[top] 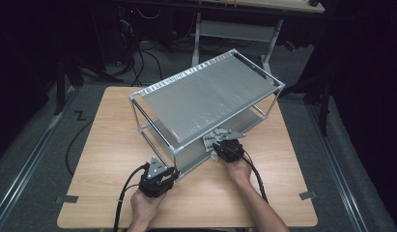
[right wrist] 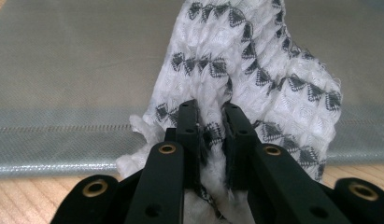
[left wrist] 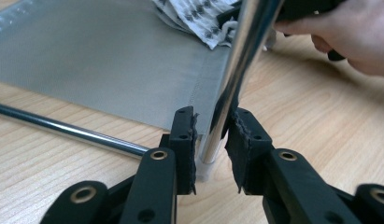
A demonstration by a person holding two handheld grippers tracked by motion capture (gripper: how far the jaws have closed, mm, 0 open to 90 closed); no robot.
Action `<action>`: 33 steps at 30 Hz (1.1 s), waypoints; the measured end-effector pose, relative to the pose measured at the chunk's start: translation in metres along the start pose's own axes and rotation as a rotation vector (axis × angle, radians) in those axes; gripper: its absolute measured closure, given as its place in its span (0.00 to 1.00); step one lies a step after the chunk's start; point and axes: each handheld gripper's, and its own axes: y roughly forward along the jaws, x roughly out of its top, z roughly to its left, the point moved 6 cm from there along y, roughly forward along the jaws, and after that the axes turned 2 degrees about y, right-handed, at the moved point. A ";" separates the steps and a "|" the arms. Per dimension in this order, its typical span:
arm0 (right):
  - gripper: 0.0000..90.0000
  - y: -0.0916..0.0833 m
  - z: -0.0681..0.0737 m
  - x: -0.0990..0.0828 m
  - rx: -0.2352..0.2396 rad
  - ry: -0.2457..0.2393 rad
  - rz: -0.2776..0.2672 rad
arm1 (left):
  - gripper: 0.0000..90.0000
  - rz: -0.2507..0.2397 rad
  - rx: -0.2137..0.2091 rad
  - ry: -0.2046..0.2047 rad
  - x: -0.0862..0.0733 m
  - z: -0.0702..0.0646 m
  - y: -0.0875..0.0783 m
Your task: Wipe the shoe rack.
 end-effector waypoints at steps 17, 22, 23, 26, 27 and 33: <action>0.88 0.002 0.002 0.002 -0.012 0.002 0.004 | 0.72 -0.027 0.038 0.015 0.015 0.002 -0.007; 0.88 0.002 0.002 0.002 -0.007 0.007 -0.001 | 0.74 -0.053 0.027 0.010 0.022 0.000 -0.012; 0.88 0.001 0.003 0.002 -0.006 0.005 0.000 | 0.76 -0.054 0.023 0.009 0.023 0.000 -0.012; 0.88 0.001 0.007 0.003 0.008 -0.005 0.001 | 0.81 -0.043 0.017 0.022 0.024 -0.001 -0.012; 0.88 0.001 0.010 0.003 0.018 -0.010 0.002 | 0.83 -0.042 0.017 0.024 0.025 -0.001 -0.011; 0.86 0.001 0.032 0.006 0.068 -0.051 0.005 | 0.88 -0.043 0.028 0.035 0.025 0.000 -0.012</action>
